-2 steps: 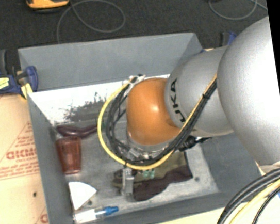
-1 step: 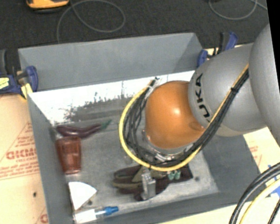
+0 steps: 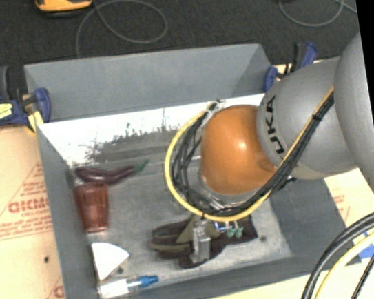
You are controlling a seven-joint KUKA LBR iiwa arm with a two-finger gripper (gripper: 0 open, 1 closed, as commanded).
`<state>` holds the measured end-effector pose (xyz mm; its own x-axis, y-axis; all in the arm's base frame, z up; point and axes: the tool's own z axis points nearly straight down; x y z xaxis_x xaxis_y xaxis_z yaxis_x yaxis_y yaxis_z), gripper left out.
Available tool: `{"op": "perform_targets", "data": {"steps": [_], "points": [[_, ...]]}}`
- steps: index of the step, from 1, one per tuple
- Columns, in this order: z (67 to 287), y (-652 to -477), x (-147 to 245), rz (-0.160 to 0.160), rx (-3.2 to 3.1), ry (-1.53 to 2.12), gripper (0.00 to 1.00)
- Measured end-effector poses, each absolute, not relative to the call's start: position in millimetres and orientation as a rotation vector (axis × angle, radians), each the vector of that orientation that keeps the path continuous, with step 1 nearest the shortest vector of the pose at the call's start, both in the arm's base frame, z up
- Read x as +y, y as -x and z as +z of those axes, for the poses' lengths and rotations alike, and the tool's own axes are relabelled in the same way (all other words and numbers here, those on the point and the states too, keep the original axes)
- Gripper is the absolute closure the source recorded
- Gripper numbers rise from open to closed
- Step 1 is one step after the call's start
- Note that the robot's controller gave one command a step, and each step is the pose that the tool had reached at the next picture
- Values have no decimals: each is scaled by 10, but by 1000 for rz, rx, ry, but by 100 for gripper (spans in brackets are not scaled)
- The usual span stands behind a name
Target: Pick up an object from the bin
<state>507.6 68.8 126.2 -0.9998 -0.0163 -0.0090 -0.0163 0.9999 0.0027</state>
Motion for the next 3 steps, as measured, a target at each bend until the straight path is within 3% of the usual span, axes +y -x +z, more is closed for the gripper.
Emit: {"op": "perform_targets", "data": {"steps": [1,2,3], "points": [[953,-5095,665,8,3126,-52,0],[704,-4974,769,7,3109,-411,100],[704,-4974,768,7,3109,-412,100]]}}
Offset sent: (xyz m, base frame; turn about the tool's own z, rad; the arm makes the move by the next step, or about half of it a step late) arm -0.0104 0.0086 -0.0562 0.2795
